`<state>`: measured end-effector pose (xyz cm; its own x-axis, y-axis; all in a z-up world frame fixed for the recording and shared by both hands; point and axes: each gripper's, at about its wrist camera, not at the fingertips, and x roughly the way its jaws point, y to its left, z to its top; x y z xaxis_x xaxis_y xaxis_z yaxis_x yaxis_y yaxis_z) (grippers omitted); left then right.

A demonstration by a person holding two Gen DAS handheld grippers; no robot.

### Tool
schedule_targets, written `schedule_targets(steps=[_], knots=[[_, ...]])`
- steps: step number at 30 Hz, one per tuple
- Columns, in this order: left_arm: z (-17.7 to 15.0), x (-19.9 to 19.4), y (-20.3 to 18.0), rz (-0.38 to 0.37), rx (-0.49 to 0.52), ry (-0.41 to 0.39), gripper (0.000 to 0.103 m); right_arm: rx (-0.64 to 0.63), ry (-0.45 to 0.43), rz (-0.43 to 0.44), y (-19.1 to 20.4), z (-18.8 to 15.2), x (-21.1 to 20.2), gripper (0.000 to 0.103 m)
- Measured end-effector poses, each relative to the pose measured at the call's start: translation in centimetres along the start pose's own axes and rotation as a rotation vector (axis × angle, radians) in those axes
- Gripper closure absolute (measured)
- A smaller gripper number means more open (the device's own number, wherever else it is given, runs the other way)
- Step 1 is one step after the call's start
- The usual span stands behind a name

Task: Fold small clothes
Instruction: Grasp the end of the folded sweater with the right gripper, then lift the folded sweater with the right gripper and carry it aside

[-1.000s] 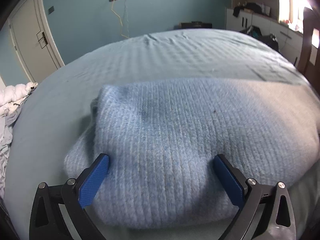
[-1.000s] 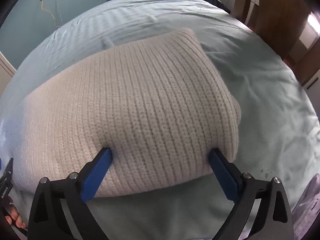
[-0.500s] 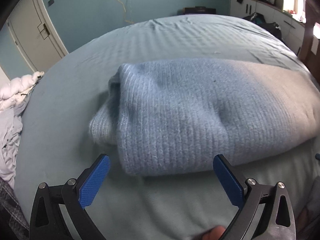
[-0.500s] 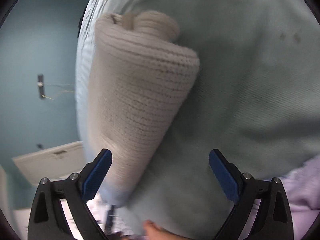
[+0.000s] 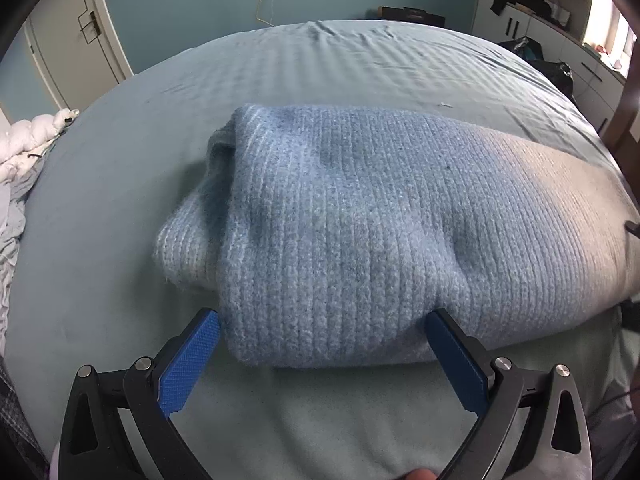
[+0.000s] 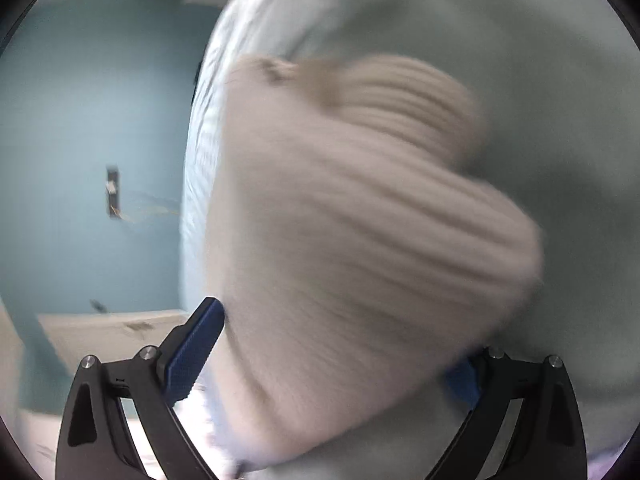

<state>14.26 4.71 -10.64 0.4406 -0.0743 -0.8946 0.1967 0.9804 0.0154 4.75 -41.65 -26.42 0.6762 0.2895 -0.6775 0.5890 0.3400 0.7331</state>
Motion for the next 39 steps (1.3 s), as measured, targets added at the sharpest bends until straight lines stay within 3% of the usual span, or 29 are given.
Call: schedule_targets(steps=[2, 4, 6, 9, 15, 21, 25, 29, 33, 36, 39], knots=[[0.2, 0.2, 0.1, -0.006, -0.007, 0.003, 0.000, -0.032, -0.028, -0.038, 0.6, 0.2, 0.6, 0.012], [0.1, 0.1, 0.1, -0.007, -0.008, 0.001, 0.000, -0.051, -0.052, -0.056, 1.0, 0.4, 0.7, 0.024], [0.1, 0.1, 0.1, -0.001, -0.003, -0.002, 0.000, -0.090, -0.075, -0.073, 1.7, 0.4, 0.1, 0.048], [-0.1, -0.2, -0.1, 0.017, 0.006, -0.012, 0.000, -0.209, -0.151, -0.125, 3.5, 0.1, -2.1, 0.060], [-0.1, -2.0, -0.9, 0.091, 0.048, -0.064, 0.000, -0.478, -0.338, -0.164, 9.9, -2.4, -7.2, 0.063], [1.7, -6.0, -4.2, 0.082, 0.129, -0.186, 0.000, -0.644, -0.516, -0.269, 12.3, -4.7, -10.5, 0.064], [4.0, -5.4, -9.7, 0.032, 0.238, -0.188, 0.000, -0.691, -0.553, -0.304, 12.6, -5.4, -10.6, 0.064], [4.8, -2.3, -15.3, -0.056, 0.306, -0.129, 0.000, -0.751, -0.587, -0.293, 13.8, -5.7, -9.3, 0.064], [3.3, 0.5, -19.0, 0.021, 0.396, -0.136, 0.000, -0.792, -0.548, -0.233, 14.7, -5.5, -8.8, 0.063], [2.6, 2.7, -18.3, -0.022, 0.351, -0.089, 0.000, -0.803, -0.490, -0.205, 14.8, -6.3, -8.0, 0.063], [2.8, 2.1, -17.8, -0.050, 0.361, -0.107, 0.000, -0.808, -0.521, -0.192, 14.5, -6.4, -8.5, 0.063]])
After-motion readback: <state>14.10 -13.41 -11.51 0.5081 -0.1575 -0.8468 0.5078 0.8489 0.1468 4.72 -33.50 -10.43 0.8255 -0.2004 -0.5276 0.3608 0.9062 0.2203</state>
